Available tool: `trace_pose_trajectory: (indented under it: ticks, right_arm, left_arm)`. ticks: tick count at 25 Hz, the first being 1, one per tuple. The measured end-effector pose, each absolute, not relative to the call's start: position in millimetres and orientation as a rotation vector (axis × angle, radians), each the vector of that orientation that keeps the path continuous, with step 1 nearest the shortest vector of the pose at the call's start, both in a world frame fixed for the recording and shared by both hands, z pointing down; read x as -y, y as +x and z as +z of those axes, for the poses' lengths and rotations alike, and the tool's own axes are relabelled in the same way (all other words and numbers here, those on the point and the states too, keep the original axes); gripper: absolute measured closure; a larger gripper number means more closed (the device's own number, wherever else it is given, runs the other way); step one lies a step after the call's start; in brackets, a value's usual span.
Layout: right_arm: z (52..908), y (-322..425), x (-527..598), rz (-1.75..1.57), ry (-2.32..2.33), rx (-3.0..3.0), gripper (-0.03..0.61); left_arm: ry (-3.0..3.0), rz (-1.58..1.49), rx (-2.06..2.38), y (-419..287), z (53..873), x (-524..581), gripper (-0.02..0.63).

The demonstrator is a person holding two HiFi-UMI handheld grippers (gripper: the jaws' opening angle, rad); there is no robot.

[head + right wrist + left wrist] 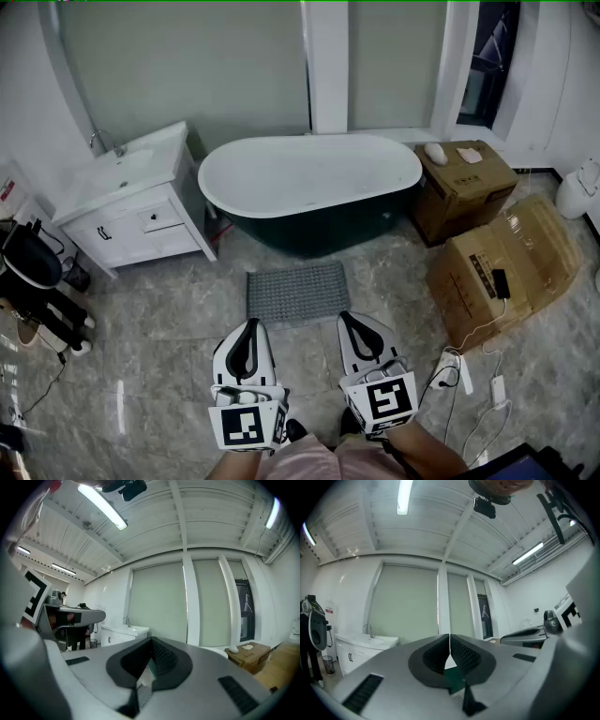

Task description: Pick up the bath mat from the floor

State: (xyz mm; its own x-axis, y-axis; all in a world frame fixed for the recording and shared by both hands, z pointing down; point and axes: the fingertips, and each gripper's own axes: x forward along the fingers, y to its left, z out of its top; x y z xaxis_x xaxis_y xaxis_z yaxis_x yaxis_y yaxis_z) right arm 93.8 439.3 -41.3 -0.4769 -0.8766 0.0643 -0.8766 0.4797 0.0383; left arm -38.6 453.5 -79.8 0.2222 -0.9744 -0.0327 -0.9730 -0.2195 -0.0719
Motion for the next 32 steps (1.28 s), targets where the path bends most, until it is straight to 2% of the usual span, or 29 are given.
trace_pose_trajectory:
  ticks: [15,23,32]
  right_arm:
    - [-32.9,122.2,-447.2,0.069,1.615,2.660,0.561]
    - [-13.0,177.0,-437.4,0.142,1.634,2.638,0.561]
    - [0.0,201.3,-424.8,0.197,1.577,2.691,0.561]
  left_arm:
    - [-2.377,-0.090,-1.955,-25.5,-70.7,-465.4,0.584]
    - [-2.363,-0.164,-1.975,14.7,-59.6,-462.8,0.584]
    - [-2.302,-0.236,-2.037,38.7,-50.4,-469.1,0.584]
